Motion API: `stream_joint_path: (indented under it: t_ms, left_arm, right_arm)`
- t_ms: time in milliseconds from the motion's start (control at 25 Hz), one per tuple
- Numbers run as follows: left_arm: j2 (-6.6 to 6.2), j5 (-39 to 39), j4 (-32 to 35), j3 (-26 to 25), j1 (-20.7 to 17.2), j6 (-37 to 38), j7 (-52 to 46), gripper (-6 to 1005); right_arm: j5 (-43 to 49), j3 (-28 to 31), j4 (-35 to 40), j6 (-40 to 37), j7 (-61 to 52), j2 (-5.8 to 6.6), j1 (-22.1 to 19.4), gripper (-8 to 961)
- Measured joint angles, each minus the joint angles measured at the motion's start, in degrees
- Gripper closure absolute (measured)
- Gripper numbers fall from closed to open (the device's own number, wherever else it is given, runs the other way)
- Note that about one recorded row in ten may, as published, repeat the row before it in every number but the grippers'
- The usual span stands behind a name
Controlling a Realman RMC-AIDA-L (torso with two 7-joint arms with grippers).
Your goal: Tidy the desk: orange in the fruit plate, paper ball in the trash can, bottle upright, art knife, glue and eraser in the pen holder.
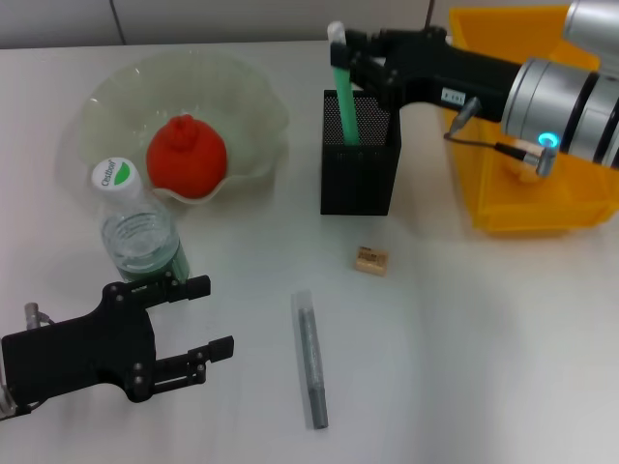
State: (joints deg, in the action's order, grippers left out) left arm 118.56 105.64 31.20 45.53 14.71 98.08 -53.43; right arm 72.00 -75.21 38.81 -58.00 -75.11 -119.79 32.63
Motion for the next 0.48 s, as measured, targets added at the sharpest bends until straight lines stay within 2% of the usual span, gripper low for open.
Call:
stream_joint_path:
  t_ms: [200,320,360,440,480]
  left_arm:
    - [0.0,0.0,0.0,0.0,-0.1,0.0,0.1,274]
    - [0.0,0.0,0.0,0.0,-0.1,0.0,0.1,274]
    - [0.0,0.0,0.0,0.0,-0.1,0.0,0.1,274]
    - [-0.01,0.0,0.0,0.0,-0.1,0.0,0.0,274]
    - [-0.01,0.0,0.0,0.0,-0.1,0.0,0.0,274]
  right_arm:
    - [-1.1,0.0,-1.2,-0.1,1.3,0.05,-0.3,775]
    - [-0.8,-0.4,1.2,-0.7,-1.8,0.21,-2.3,762]
    - [-0.2,-0.6,3.3,-0.7,-4.4,0.38,-3.5,757]
    - [2.9,-0.9,8.9,-0.8,-10.5,0.46,-6.0,678]
    - [9.4,-1.6,17.4,-1.1,-19.0,0.5,-8.8,639]
